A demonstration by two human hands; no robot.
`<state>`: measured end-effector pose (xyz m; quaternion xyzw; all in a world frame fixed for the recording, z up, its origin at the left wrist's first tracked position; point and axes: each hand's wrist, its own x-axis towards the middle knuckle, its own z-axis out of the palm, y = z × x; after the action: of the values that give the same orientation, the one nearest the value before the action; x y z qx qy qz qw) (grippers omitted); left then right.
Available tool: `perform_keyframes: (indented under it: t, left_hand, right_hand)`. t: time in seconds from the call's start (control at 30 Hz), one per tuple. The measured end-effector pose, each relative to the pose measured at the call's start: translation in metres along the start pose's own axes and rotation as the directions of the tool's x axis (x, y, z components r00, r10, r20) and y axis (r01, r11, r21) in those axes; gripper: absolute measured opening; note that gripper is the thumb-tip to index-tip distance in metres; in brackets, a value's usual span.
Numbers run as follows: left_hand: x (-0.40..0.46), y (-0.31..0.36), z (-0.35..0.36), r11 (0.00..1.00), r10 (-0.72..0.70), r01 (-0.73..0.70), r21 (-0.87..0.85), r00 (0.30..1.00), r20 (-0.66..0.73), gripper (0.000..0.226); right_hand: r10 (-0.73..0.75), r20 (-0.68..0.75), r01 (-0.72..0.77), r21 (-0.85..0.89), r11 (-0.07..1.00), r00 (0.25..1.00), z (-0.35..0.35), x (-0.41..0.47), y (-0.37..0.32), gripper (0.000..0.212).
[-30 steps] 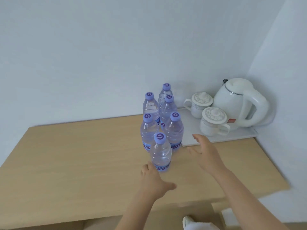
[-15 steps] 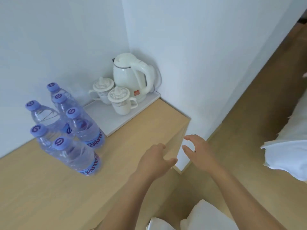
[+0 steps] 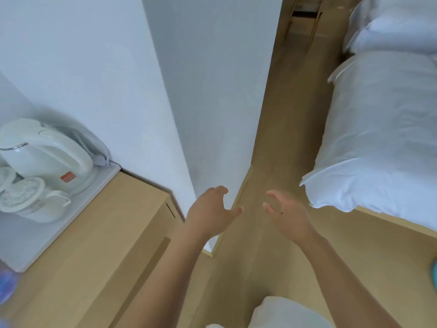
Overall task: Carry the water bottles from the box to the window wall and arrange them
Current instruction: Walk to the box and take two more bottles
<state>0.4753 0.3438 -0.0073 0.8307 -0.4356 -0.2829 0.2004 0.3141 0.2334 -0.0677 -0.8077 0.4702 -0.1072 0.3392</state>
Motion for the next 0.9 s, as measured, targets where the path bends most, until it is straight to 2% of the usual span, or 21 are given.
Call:
perform_keyframes:
  t: [0.37,0.67,0.9]
  left_hand:
    - [0.108,0.106,0.051,0.997,0.014,-0.022,0.077,0.994,0.108,0.059]
    - [0.219,0.158,0.064,0.979,0.134,-0.156,0.130,0.977,0.163,0.042]
    - [0.347,0.206,0.049,0.946,0.254,-0.289,0.147,0.942,0.218,0.047]
  right_hand:
    - [0.023,0.033,-0.021,-0.057,0.998,0.999,-0.086,0.082,0.083,0.040]
    - [0.089,0.030,-0.084,-0.142,0.986,0.996,-0.123,0.165,0.118,0.040]
    - [0.146,-0.085,-0.157,-0.146,0.977,0.986,-0.161,0.269,0.123,0.040]
